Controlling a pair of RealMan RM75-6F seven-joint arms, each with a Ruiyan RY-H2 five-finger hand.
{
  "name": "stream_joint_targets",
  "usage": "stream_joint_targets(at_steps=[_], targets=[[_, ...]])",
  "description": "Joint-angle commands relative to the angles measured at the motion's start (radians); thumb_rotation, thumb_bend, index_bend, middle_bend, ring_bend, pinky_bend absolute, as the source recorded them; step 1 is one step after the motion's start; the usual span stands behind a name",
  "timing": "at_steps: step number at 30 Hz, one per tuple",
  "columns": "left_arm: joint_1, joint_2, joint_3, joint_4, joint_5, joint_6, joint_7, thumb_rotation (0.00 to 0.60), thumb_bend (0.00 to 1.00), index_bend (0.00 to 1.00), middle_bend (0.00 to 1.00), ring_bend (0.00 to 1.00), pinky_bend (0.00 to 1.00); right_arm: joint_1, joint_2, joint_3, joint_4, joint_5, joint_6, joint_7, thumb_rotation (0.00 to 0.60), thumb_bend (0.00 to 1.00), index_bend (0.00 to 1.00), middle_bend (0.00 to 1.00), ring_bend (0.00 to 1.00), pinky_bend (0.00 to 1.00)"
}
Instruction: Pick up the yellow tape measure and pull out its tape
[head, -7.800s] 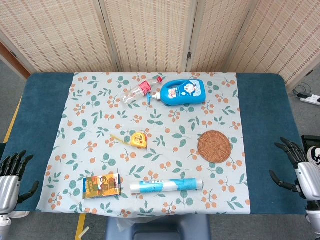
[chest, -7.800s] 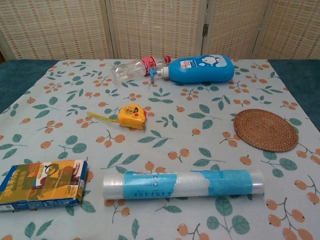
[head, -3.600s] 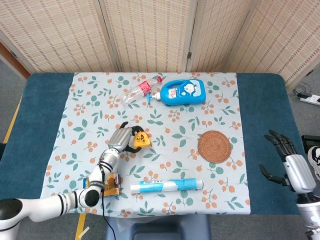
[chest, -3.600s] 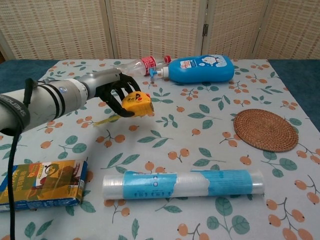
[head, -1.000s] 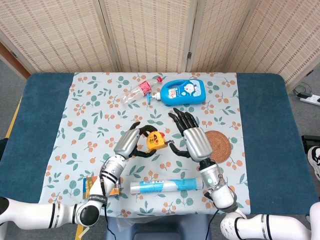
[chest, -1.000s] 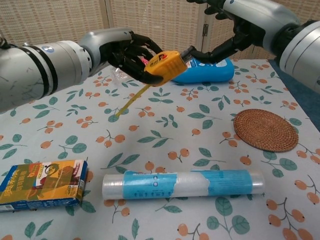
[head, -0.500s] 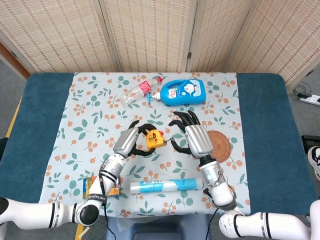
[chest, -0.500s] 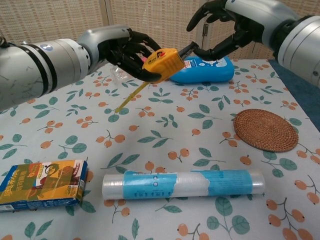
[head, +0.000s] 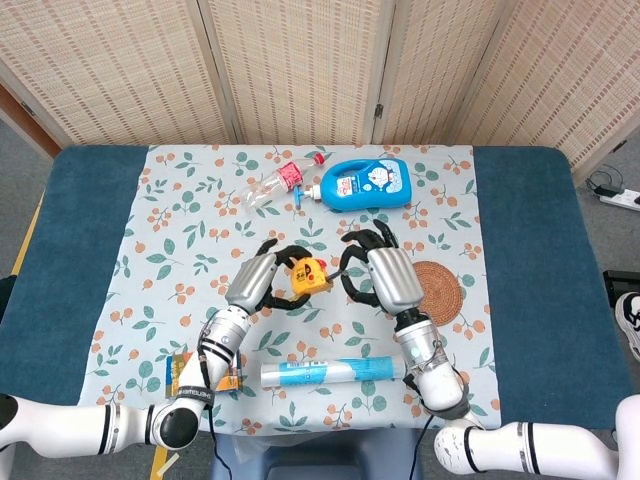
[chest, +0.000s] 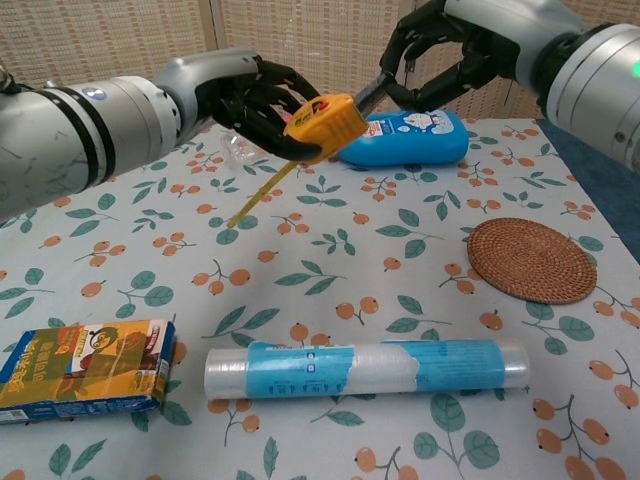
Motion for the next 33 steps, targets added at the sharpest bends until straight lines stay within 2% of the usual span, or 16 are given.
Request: stream_joint_targets(at_steps=[1,4,11,19,26,33], targets=[[0.001,0.001,-0.001,0.001,0.001,0.000,-0.002,0.600,0.41,0.54,0.52,0.37,0.06,0.002,0.000,-0.001,-0.002,0.004,0.004,-0.001,0.600,0.58,0.62,0.34,0.22,0.01],[0.003,0.003,0.001,0.004,0.002,-0.001,-0.003,0.600,0.41,0.54,0.52,0.37,0.05,0.001,0.004,-0.001,-0.006,0.006,0.008,0.002,0.600,0.62,0.64,0.35,0.23,0.01],[0.011,0.005,0.014,0.053,0.004,-0.013,-0.009,0.600,0.41,0.54,0.52,0.37,0.06,-0.021,0.048,-0.008,-0.032,-0.011,0.014,0.040,0.600,0.62,0.65,0.37,0.25,0.01],[0.034,0.002,0.045,0.180,0.051,-0.067,-0.070,0.600,0.41,0.55,0.52,0.36,0.03,-0.095,0.166,-0.020,-0.074,-0.058,0.043,0.131,0.600,0.62,0.66,0.38,0.26,0.01],[0.052,-0.013,0.079,0.298,0.093,-0.123,-0.122,0.600,0.41,0.55,0.52,0.36,0.02,-0.167,0.288,-0.014,-0.113,-0.097,0.069,0.230,0.600,0.62,0.66,0.38,0.26,0.01],[0.066,-0.025,0.087,0.387,0.121,-0.171,-0.178,0.600,0.41,0.55,0.52,0.36,0.02,-0.232,0.393,0.001,-0.131,-0.109,0.093,0.329,0.600,0.62,0.66,0.38,0.26,0.00]])
